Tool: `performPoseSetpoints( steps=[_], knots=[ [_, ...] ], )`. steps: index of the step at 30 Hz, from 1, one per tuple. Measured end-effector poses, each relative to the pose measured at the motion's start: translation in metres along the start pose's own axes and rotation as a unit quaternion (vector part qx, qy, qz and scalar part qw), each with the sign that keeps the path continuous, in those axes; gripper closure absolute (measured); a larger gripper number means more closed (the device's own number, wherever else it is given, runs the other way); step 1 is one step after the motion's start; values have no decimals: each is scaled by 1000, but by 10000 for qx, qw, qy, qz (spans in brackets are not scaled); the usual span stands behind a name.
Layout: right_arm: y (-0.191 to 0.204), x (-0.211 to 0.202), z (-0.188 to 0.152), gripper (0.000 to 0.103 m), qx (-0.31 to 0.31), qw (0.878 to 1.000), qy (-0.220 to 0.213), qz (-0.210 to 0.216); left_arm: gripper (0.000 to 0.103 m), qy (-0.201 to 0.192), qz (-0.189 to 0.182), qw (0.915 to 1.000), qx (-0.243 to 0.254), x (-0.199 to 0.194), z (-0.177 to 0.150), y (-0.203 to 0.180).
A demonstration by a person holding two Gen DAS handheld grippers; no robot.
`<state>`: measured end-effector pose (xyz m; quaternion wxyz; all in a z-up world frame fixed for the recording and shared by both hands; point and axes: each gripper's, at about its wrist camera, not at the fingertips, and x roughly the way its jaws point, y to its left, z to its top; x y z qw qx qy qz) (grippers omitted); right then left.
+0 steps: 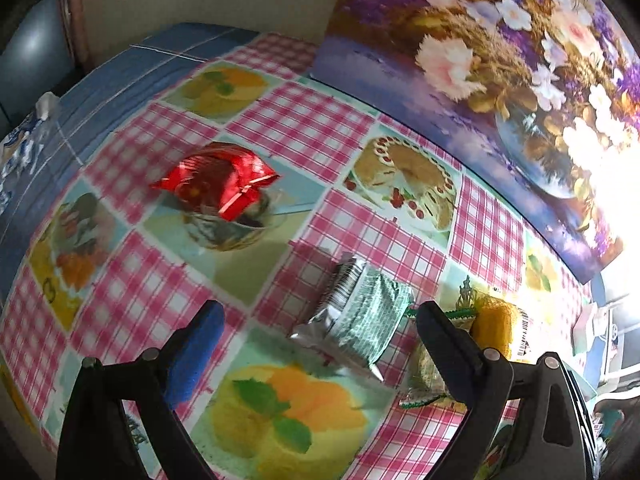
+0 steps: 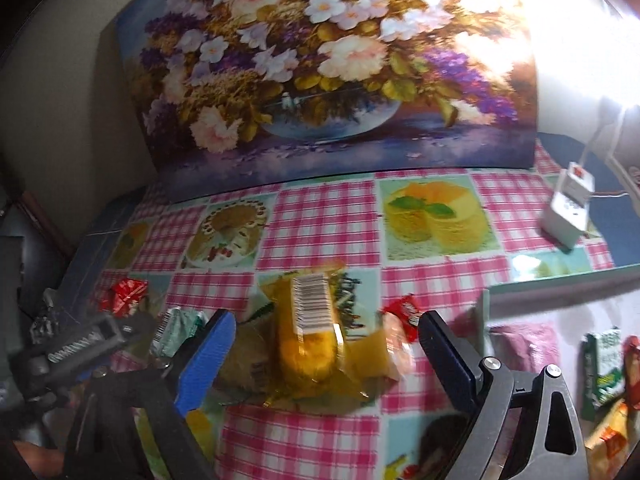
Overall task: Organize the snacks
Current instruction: 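Move the left tool to the silver-green packet while the right tool approaches the yellow bread bag, then grasp the silver-green packet with the left tool while the right tool grasps the yellow bread bag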
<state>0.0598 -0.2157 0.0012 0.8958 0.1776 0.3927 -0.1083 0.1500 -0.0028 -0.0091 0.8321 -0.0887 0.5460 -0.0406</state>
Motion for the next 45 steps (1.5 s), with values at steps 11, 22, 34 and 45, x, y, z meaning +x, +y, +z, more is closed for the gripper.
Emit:
performPoseSetpoints(
  steps=[11,22,34,45],
  knots=[
    [14,36,-6,29,-355,9988,306,-104,6,142,-44,9998,129,23,4,-8],
    [16,49,-14,49,-440,9974,569,-98,21,420,-69,9981,453,44,-5,-28],
    [14,47,-13,58,-334,9976,607,0,50,339,22,9984,447,39,-2,-26],
    [15,32,-8,59,-156,9985,464,235,50,1,-51,9993,363,9,5,-33]
  ],
)
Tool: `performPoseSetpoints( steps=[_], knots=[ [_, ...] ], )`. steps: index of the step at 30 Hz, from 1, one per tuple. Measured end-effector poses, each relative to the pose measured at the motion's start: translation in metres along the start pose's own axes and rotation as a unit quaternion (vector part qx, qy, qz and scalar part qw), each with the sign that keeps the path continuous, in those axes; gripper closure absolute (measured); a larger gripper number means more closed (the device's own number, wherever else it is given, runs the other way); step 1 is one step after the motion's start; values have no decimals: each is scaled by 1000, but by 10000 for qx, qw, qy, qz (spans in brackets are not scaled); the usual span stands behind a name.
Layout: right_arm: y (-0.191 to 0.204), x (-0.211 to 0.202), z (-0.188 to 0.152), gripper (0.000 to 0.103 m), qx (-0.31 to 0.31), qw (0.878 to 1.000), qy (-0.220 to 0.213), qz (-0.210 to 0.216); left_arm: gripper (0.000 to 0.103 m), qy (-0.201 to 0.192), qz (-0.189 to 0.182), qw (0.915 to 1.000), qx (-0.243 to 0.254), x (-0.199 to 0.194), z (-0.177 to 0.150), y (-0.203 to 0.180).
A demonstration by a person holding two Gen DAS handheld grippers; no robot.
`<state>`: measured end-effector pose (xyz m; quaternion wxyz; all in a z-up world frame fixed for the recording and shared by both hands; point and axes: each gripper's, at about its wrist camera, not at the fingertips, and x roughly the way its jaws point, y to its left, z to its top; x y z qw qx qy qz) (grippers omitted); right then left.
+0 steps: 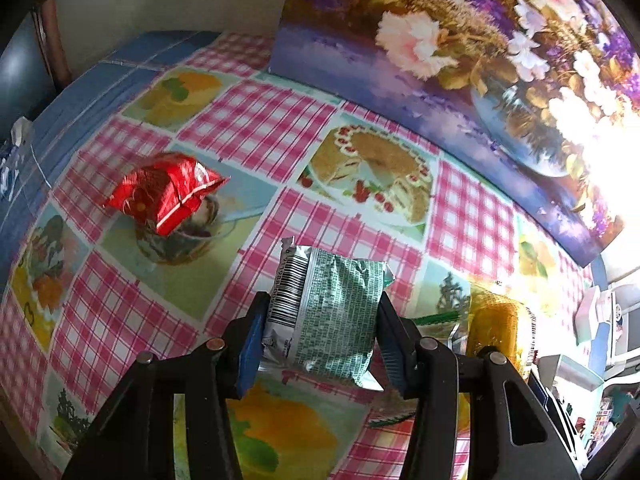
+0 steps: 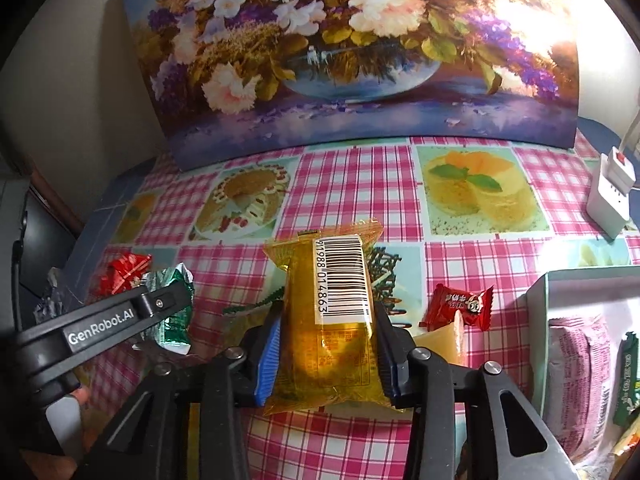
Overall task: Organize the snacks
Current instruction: 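Grasp the silver-green packet with the left tool while the right tool grasps the yellow bread bag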
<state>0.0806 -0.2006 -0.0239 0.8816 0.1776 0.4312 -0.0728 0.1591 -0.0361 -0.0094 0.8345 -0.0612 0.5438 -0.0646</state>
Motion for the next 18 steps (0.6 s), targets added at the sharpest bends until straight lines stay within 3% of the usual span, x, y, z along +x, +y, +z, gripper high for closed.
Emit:
performPoseSetpoints(
  steps=[18],
  knots=[
    [-20,-42,-5,59,503,9985,-133,-173,50,-526,2,9978,397,-53,-12,-38]
  ],
)
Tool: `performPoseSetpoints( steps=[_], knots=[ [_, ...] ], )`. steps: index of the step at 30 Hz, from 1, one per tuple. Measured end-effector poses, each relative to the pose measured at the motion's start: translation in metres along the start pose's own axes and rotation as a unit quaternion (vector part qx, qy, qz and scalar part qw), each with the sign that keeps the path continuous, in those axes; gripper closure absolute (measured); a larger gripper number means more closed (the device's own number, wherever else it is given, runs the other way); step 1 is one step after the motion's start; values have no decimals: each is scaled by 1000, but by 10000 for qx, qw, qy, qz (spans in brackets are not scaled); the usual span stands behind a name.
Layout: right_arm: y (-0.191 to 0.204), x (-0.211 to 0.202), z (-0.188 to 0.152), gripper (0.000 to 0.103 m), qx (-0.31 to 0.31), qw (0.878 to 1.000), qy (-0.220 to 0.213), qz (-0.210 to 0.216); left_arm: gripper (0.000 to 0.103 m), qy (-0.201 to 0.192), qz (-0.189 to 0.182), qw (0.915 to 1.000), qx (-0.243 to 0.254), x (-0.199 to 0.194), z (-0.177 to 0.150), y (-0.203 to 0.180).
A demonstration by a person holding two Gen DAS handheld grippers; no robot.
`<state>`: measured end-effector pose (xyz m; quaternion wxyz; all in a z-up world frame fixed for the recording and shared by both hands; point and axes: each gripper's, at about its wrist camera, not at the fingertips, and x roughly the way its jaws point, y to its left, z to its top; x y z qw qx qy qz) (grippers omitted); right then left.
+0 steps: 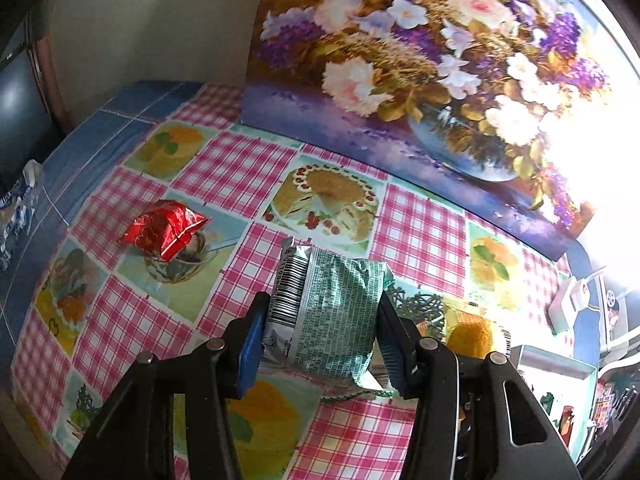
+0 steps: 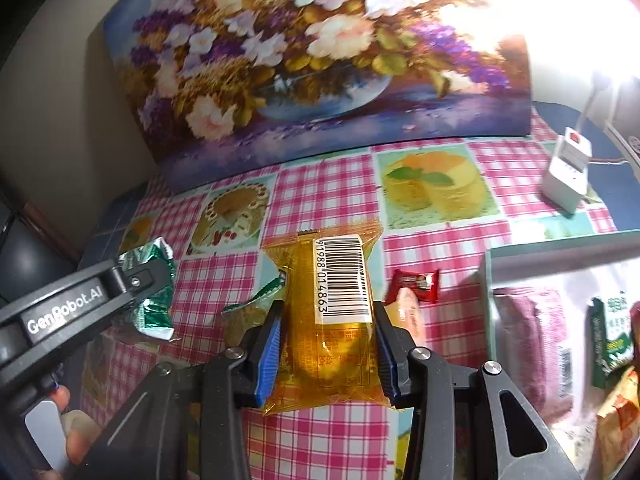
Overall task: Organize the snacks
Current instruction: 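Grasp the silver-green packet with the left tool while the right tool grasps the yellow bread bag, then lift and carry the silver-green packet and yellow bread bag over the white tray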
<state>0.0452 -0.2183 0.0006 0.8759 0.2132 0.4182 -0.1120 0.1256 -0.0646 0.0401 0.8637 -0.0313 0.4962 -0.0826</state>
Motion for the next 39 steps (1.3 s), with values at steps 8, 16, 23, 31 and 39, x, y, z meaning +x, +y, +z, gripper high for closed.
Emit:
performPoseSetpoints(
  steps=[8,16,23,31,39],
  knots=[
    [-13,-28,-3,59,248,9996,-155,-34,50,-301,100,9993,181,-28,-3,-10],
    [-23,-59,-5,59,475,9983,-332,-84,50,-435,5,9982,404,-47,-11,-24],
    [-41,-83,-11,59,753,9959,-499,-46,50,-598,-9,9960,665,-63,-17,-41],
    [-71,-97,-8,59,1028,9923,-636,-272,50,-733,-202,9919,1018,-76,-24,-67],
    [-117,-115,-5,59,1503,9837,-798,-582,50,-617,-496,9909,1087,-77,-28,-78]
  ],
)
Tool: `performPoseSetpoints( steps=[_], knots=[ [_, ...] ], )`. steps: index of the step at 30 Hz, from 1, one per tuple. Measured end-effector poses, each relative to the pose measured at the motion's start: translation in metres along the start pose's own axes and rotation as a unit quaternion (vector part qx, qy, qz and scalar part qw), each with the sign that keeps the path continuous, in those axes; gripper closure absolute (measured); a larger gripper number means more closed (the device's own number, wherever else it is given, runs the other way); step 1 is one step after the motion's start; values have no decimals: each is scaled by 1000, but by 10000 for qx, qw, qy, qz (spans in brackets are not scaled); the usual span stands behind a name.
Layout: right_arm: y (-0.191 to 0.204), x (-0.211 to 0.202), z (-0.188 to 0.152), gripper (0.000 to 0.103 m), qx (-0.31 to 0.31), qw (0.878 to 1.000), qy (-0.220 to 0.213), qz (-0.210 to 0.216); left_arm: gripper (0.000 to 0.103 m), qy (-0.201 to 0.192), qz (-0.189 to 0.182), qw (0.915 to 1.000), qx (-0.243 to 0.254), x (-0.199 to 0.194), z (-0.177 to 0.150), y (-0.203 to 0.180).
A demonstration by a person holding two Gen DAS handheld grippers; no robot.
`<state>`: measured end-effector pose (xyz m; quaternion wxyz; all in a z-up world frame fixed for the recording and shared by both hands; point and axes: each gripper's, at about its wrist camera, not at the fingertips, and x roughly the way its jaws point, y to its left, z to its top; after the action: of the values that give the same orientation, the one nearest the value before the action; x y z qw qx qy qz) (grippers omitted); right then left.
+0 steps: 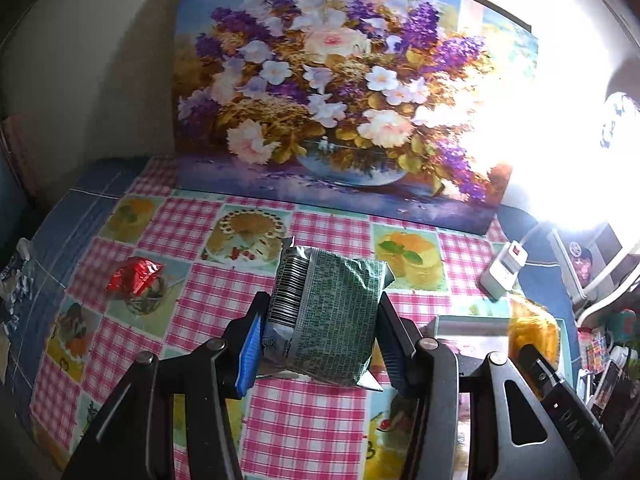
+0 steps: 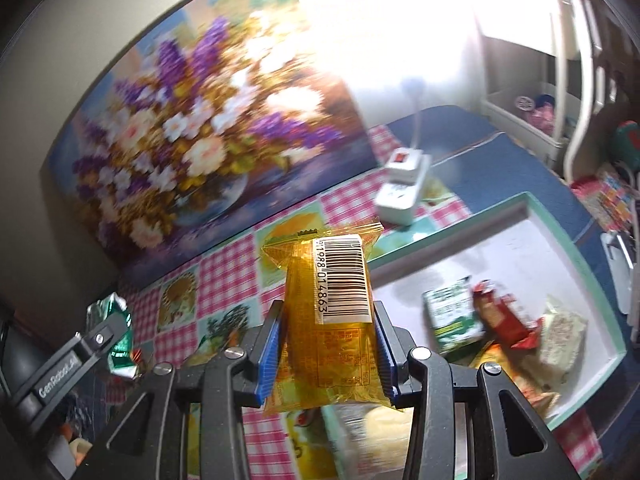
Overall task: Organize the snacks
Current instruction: 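Lift and carry the silver-green packet and yellow bread bag over the white tray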
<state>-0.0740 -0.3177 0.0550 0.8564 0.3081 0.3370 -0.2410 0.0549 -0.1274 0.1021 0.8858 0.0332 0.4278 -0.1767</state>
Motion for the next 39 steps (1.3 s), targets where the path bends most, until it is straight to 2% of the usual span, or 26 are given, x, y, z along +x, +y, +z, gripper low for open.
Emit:
performPoseSetpoints(
  steps=[10,14,17,28,32,39],
  knots=[
    [-63,-10,13,59,704,9968,-181,-326,50,190,-527,9982,208,3,-5,-33],
    [-85,-11,14,59,989,9936,-239,-481,50,296,-691,9961,452,6,-10,-55],
    [-96,-15,15,59,1091,9904,-366,-766,50,384,-794,9940,645,10,-16,-74],
    [-127,-17,12,59,1493,9780,-611,-1319,50,824,-1266,9811,1206,31,-51,-134],
    [-135,-10,9,59,1461,9750,-532,-1590,50,940,-1332,9773,1354,40,-61,-146],
    [-147,-5,7,59,1597,9701,-530,-1749,50,1155,-1373,9742,1371,61,-71,-153]
  ],
)
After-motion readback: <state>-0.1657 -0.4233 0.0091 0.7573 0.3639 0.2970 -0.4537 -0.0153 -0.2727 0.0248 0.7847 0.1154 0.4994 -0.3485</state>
